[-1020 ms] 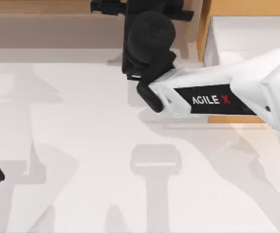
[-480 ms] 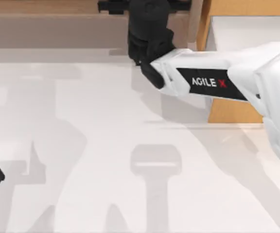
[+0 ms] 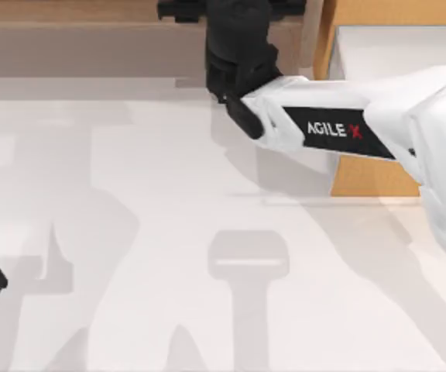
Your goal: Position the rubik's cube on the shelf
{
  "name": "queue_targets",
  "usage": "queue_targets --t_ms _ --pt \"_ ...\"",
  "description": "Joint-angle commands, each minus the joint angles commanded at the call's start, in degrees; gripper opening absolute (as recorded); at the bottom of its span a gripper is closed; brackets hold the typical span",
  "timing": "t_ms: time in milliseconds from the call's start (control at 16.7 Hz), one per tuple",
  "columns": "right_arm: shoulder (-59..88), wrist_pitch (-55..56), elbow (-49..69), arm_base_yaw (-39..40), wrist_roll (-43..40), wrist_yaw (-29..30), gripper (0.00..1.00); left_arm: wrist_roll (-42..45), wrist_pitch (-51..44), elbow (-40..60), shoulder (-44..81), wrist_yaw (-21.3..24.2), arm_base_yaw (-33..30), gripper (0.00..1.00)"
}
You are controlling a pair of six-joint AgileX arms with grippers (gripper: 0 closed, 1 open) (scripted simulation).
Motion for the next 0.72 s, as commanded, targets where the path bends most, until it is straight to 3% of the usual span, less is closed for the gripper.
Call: queue_targets --t_ms 600,720 --pt "0.0 0.0 0.0 0.0 0.0 0.0 0.98 0.0 0.0 0.0 0.0 0.0 0.0 1.0" --pt "0.0 0.0 0.0 0.0 0.0 0.0 1.0 0.0 0.0 0.0 0.0 0.0 0.0 1.0"
